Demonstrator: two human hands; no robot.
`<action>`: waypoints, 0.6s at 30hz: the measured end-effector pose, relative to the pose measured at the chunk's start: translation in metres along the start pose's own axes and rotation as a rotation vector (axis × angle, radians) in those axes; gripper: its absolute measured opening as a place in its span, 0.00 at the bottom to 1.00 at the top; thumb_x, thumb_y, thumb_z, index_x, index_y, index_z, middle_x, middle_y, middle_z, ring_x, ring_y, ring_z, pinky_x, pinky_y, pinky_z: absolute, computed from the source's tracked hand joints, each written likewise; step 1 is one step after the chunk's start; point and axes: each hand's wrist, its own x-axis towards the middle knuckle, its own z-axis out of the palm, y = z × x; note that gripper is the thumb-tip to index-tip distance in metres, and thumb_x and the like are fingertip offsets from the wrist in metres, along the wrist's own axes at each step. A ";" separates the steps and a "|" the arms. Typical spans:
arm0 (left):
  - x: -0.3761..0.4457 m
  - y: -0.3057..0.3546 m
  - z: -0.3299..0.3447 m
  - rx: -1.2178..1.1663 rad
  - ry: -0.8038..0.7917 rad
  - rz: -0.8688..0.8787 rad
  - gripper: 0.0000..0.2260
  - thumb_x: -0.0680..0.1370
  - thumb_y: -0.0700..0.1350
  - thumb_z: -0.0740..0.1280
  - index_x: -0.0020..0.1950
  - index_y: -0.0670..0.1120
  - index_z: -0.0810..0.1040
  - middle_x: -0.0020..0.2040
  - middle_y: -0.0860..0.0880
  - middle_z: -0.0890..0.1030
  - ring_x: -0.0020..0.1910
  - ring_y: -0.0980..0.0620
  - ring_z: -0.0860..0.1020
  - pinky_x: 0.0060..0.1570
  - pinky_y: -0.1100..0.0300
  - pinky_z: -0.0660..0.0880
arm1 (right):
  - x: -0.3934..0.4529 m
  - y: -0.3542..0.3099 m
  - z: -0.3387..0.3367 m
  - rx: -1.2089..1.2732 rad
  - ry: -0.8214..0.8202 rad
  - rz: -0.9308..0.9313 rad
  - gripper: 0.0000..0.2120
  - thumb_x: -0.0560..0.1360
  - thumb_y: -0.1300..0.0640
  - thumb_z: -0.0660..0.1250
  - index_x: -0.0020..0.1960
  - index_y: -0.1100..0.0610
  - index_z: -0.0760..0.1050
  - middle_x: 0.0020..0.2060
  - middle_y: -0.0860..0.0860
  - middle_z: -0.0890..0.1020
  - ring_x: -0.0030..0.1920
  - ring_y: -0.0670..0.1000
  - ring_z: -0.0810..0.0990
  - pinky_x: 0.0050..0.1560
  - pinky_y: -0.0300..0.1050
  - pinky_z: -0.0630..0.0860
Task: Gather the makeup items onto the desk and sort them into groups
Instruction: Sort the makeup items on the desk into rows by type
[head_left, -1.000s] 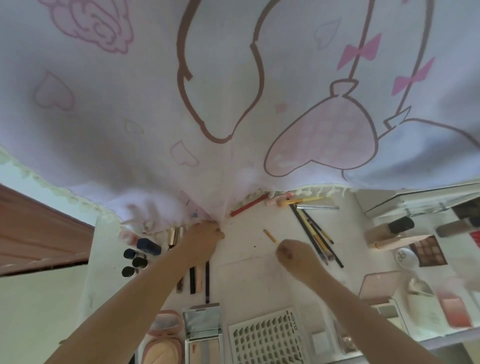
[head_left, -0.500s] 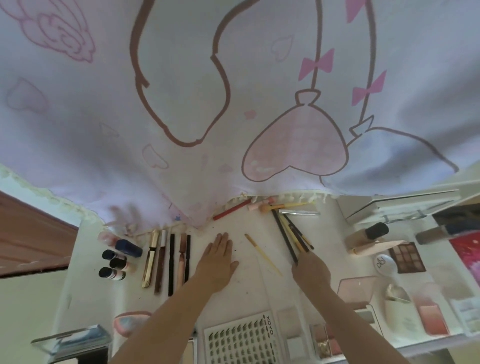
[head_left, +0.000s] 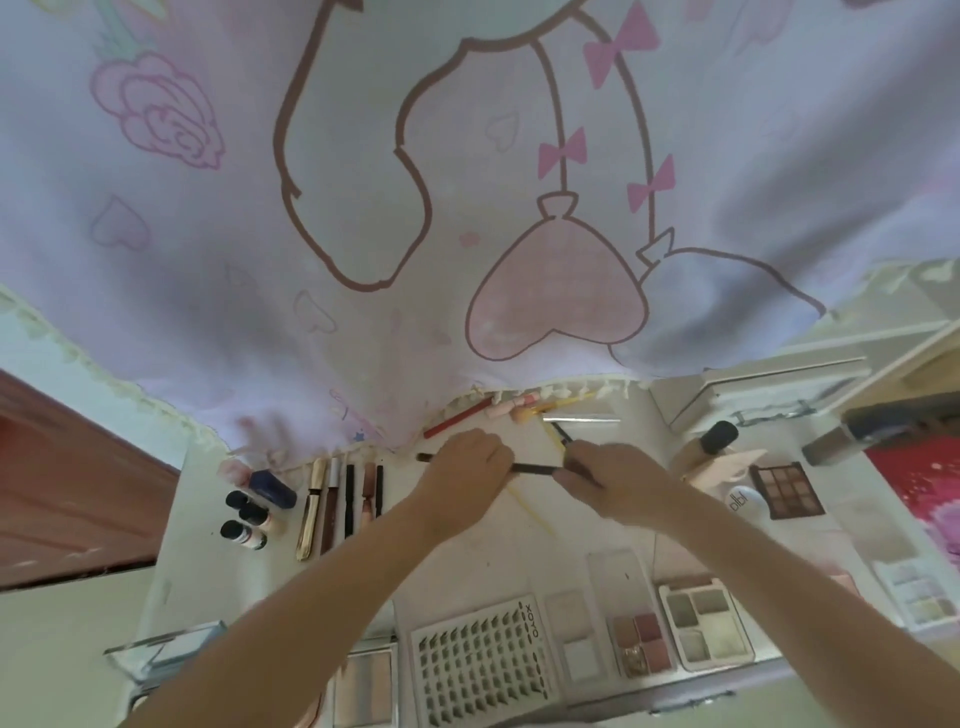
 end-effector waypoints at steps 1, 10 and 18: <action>-0.003 -0.002 -0.008 0.044 -0.011 -0.006 0.12 0.74 0.49 0.62 0.35 0.44 0.78 0.31 0.49 0.78 0.29 0.51 0.77 0.29 0.66 0.71 | 0.003 -0.004 -0.007 -0.063 -0.036 -0.056 0.11 0.79 0.49 0.53 0.46 0.55 0.67 0.27 0.44 0.68 0.28 0.47 0.68 0.28 0.38 0.61; -0.029 -0.022 -0.054 0.053 -0.362 -0.243 0.17 0.80 0.55 0.49 0.52 0.44 0.70 0.46 0.47 0.78 0.41 0.49 0.76 0.39 0.59 0.70 | 0.026 -0.027 -0.024 -0.411 -0.031 -0.285 0.17 0.80 0.46 0.48 0.53 0.58 0.68 0.38 0.55 0.79 0.32 0.53 0.70 0.32 0.44 0.63; -0.066 -0.055 -0.081 -0.265 -0.378 -0.580 0.13 0.80 0.51 0.54 0.40 0.48 0.69 0.30 0.56 0.68 0.28 0.58 0.68 0.26 0.71 0.66 | 0.041 -0.012 -0.039 -0.507 0.082 -0.246 0.17 0.79 0.49 0.43 0.54 0.57 0.67 0.45 0.54 0.80 0.39 0.53 0.76 0.36 0.41 0.66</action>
